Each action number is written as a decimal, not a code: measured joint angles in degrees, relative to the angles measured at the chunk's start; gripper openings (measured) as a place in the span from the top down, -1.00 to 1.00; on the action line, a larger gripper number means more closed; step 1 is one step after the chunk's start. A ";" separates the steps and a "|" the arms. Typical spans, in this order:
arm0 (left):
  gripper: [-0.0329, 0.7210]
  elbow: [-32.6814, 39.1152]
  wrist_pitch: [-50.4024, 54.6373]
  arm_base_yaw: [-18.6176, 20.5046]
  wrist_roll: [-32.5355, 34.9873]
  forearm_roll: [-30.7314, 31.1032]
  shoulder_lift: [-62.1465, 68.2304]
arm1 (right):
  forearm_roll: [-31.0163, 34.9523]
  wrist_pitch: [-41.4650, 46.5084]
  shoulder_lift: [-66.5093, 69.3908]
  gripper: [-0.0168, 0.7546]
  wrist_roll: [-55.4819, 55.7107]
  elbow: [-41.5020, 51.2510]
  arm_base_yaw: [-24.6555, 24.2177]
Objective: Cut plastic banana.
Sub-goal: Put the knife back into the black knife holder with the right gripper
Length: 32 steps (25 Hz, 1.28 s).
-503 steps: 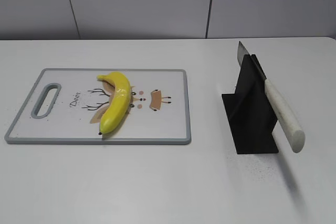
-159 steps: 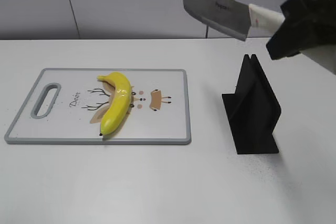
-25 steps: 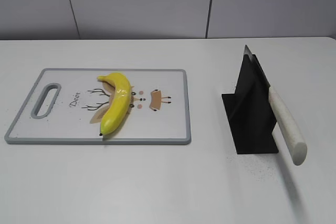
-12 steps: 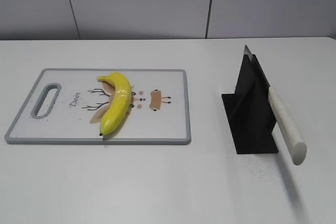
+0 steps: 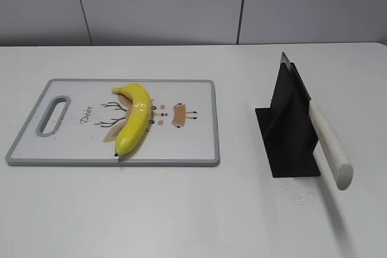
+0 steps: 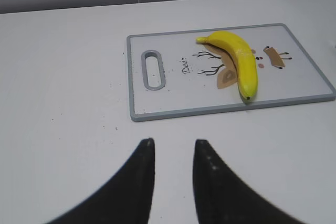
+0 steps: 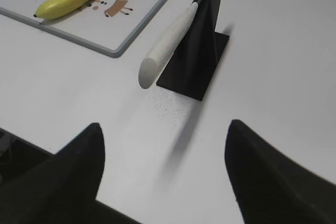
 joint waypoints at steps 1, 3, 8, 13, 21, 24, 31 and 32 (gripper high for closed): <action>0.27 0.00 0.00 0.00 0.00 0.00 0.00 | 0.00 0.00 -0.44 -0.49 0.00 0.00 0.00; 0.27 0.00 0.00 0.00 0.00 -0.06 0.00 | 0.00 -0.05 -0.75 -0.49 0.00 0.05 0.00; 0.27 0.00 0.00 0.00 0.00 -0.11 0.00 | 0.11 -0.05 -0.74 -0.49 0.00 0.05 0.00; 0.27 0.00 0.00 0.00 0.00 -0.11 0.00 | 0.88 -0.05 -0.74 -0.49 -0.01 0.05 -0.06; 0.27 0.00 0.00 0.00 0.00 -0.11 -0.61 | 2.36 -0.05 -0.74 -0.49 -0.01 0.05 -10.21; 0.27 0.00 0.00 0.00 0.00 -0.26 -0.78 | 2.54 -0.05 -0.74 -0.49 -0.01 0.05 -16.14; 0.27 0.00 0.00 0.00 0.00 -0.26 -0.78 | 2.84 -0.05 -0.74 -0.49 -0.01 0.05 -22.56; 0.27 0.00 0.00 0.00 0.00 -0.26 -0.78 | 2.84 -0.05 -0.74 -0.49 -0.01 0.05 -22.64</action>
